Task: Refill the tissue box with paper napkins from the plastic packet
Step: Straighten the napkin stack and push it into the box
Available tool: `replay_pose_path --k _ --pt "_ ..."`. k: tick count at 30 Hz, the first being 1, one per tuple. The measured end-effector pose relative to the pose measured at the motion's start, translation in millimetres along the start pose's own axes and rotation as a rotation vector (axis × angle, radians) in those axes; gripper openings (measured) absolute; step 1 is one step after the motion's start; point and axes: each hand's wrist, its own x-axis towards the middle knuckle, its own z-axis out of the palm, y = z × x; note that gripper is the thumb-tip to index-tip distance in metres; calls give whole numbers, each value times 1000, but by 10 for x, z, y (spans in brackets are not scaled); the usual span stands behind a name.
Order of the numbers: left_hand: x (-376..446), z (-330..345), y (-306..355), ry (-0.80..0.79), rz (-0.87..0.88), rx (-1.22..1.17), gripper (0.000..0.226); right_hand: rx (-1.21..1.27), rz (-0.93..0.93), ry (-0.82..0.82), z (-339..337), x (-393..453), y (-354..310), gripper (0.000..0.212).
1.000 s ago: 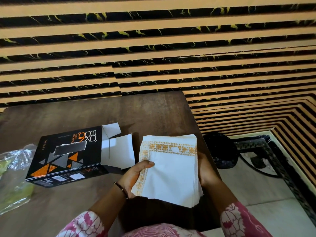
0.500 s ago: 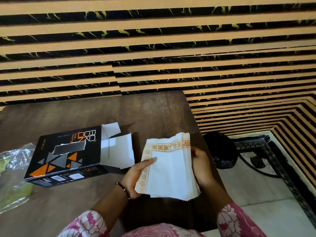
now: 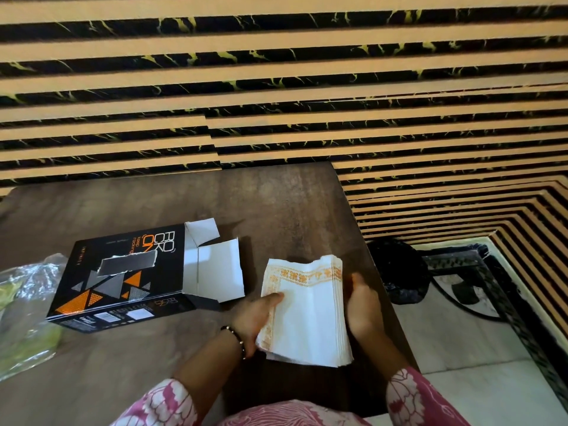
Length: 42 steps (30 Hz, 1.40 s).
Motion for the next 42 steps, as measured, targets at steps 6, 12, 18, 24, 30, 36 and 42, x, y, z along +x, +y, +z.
replay_pose_path --k 6,12,18,24,30,36,42 --pt "-41 35 5 163 184 483 51 237 -55 -1 -41 17 245 17" --pt "-116 -32 16 119 164 336 27 416 38 -338 -51 -108 261 42" --pt "-206 -45 110 75 76 173 36 826 136 -361 -97 -48 186 28" --pt "-245 -15 111 76 51 116 29 536 56 -402 -121 107 186 25" --pt "-239 -20 106 81 72 72 32 253 -9 -221 -66 195 81 38" --pt "-259 48 145 49 74 -69 36 540 64 -363 -74 198 70 26" --pt "-252 54 158 49 77 -119 27 769 134 -539 -160 309 161 26"
